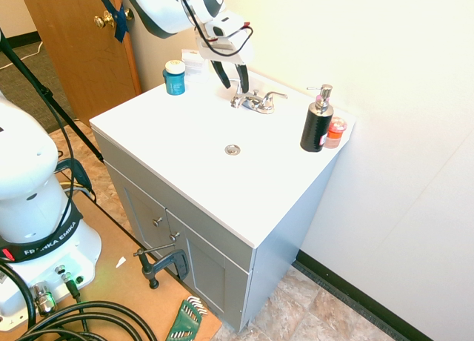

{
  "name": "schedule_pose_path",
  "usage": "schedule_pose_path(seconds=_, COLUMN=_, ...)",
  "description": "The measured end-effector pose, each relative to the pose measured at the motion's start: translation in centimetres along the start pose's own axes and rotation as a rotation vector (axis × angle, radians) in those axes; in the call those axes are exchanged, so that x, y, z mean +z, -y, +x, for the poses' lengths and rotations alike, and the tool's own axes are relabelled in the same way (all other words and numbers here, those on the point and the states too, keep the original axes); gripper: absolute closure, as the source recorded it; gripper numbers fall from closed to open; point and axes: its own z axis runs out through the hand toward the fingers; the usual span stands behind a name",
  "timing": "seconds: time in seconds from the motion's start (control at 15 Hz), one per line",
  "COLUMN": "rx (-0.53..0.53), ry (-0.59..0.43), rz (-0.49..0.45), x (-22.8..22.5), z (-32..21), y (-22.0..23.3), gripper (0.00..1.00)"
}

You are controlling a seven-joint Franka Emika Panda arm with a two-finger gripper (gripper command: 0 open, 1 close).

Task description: Turn off the hot water

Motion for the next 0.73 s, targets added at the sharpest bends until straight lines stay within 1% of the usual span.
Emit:
schedule_pose_path(seconds=0.27, rx=0.001, ry=0.001, rz=0.021, x=0.3, z=0.1, y=2.6, gripper=0.00)
schedule_pose_path(seconds=0.4, rx=0.010, ry=0.013, rz=0.023, x=0.2, z=0.3, y=2.7, gripper=0.00)
schedule_pose_path(seconds=0.53, rx=0.010, ry=0.053, rz=0.026, x=-0.8, z=0.1, y=1.4, gripper=0.00)
schedule_pose_path(seconds=0.73, rx=0.004, ry=0.165, rz=0.033, x=-3.4, z=-1.1, y=-3.4, gripper=0.00)
